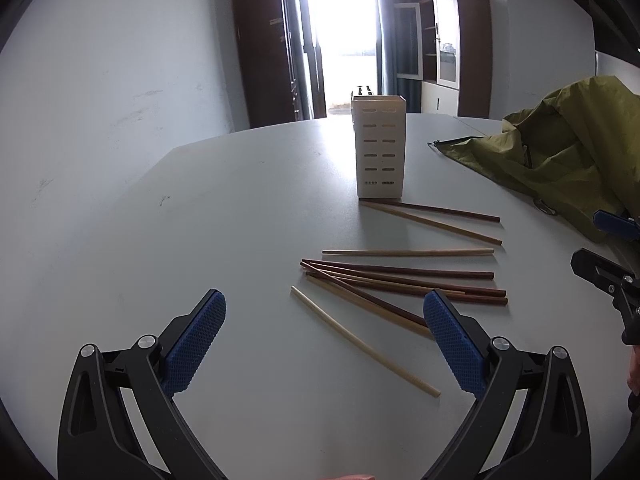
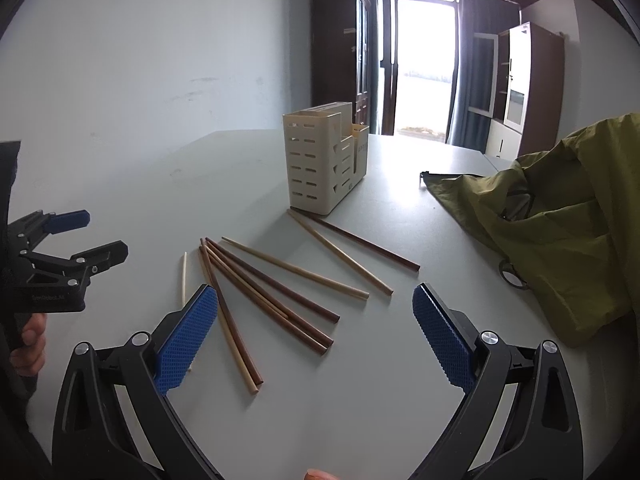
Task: Organize utensils
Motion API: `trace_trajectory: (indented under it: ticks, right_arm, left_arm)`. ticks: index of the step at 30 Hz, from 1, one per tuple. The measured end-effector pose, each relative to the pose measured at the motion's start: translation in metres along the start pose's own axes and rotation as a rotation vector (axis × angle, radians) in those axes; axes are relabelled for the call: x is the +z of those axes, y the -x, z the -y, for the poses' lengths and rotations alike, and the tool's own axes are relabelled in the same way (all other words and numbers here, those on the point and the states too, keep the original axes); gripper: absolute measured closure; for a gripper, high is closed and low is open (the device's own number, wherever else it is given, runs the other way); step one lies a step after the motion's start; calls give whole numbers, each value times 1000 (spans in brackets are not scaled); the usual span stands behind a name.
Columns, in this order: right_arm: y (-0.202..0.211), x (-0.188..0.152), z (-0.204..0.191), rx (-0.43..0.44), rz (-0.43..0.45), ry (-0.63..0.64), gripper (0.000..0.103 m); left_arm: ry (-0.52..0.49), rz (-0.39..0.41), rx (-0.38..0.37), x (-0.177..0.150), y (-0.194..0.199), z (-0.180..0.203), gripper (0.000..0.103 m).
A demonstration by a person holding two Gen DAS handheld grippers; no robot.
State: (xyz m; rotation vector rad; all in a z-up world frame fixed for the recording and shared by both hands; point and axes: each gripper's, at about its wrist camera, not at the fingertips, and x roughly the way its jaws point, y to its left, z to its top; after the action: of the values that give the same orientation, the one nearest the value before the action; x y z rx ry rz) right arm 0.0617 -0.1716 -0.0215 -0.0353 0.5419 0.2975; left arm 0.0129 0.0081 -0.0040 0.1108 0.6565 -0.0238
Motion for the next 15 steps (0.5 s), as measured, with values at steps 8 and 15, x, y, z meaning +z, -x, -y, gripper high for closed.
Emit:
trace_trajectory:
  ticks: [8,15]
  right_arm:
    - [-1,-1,1,-2,-4,-1,4]
    - [-1,-1,2,1,-5,-2,4]
  left_arm:
    - [-6,-12,-19,-2,-3,2,6]
    - [-11,8,-27,-3,-2,3,6]
